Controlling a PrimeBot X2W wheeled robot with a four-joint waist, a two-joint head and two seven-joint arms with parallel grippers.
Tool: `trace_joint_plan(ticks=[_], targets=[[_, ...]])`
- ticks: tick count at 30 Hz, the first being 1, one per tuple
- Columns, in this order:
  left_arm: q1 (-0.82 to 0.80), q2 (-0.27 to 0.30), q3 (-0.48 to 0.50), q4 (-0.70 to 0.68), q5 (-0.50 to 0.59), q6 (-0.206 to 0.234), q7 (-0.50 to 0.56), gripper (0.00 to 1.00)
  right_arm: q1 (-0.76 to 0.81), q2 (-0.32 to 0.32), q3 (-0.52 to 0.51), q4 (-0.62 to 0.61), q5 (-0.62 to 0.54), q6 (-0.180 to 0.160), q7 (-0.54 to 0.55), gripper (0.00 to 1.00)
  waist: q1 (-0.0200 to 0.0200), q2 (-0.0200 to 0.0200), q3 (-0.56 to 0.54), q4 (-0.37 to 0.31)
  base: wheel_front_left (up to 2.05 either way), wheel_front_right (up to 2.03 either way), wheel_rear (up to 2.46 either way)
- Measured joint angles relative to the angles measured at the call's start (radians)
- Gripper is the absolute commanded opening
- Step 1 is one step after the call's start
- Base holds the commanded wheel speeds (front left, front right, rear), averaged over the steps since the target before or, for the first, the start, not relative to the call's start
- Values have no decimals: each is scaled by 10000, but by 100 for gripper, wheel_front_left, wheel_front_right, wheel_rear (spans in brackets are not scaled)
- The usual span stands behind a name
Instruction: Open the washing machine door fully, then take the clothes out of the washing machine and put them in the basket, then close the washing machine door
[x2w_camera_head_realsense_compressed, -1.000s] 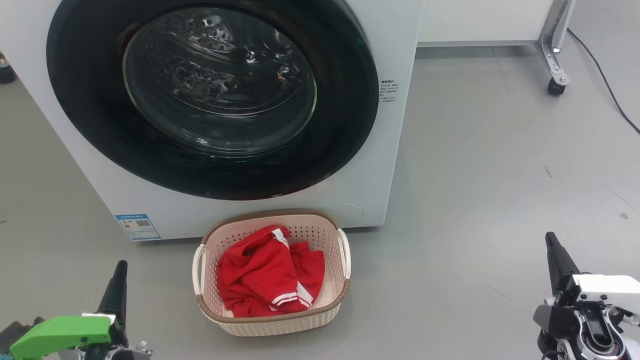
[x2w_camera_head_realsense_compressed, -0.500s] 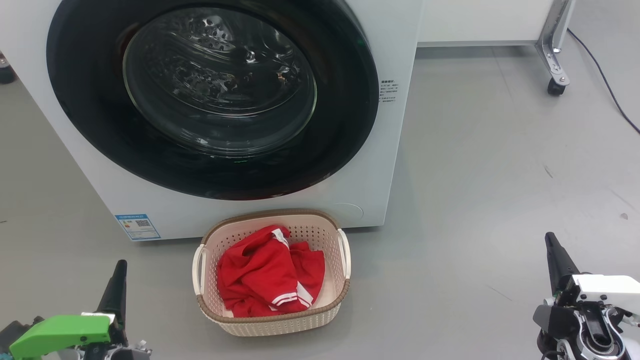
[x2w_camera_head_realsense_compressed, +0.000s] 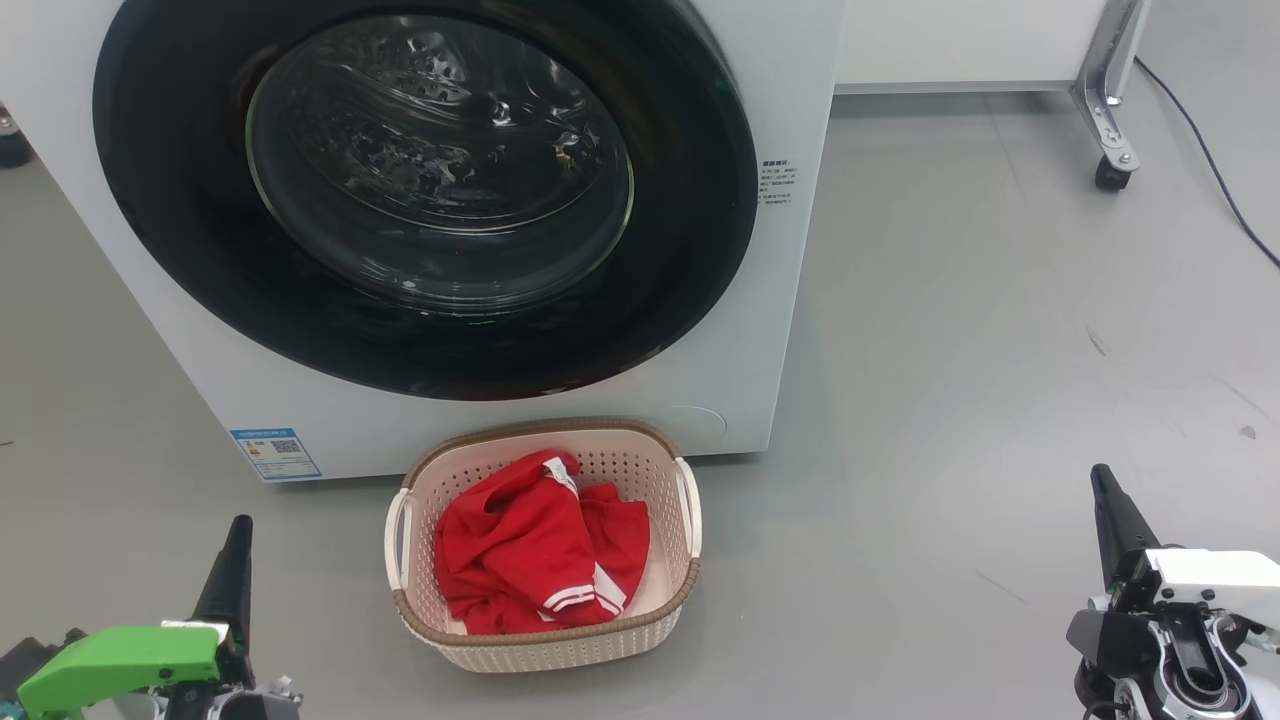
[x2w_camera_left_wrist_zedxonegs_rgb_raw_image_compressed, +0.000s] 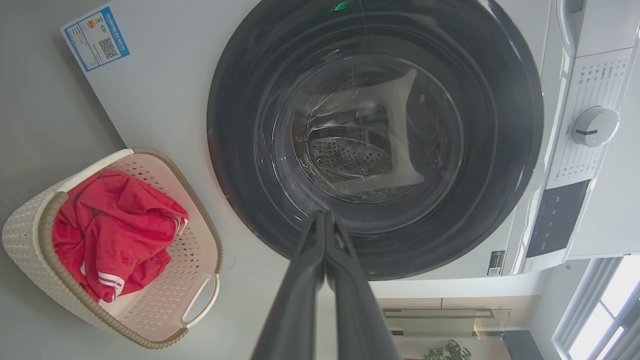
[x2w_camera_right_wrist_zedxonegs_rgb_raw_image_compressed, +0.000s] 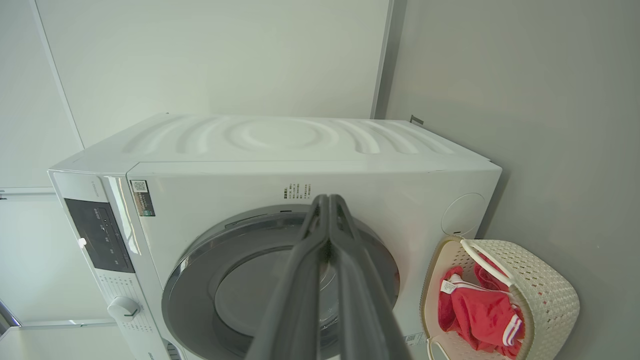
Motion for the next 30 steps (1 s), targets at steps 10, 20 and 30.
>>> trace_joint_plan(ticks=[10, 20, 30], targets=[[-5, -10, 17, 0, 0, 0, 12, 0, 0, 4, -13, -2, 0, 0, 19, 0, 0, 0, 0, 0, 0, 0, 0], [-9, -13, 50, -2, 2, 0, 12, 0, -1, 8, -25, -6, -2, 0, 33, 0, 0, 0, 2, 0, 0, 0, 0], [-10, -19, 69, -6, 4, 0, 13, 0, -1, 13, -36, -8, -2, 0, 40, 0, -1, 0, 3, 0, 0, 0, 0]])
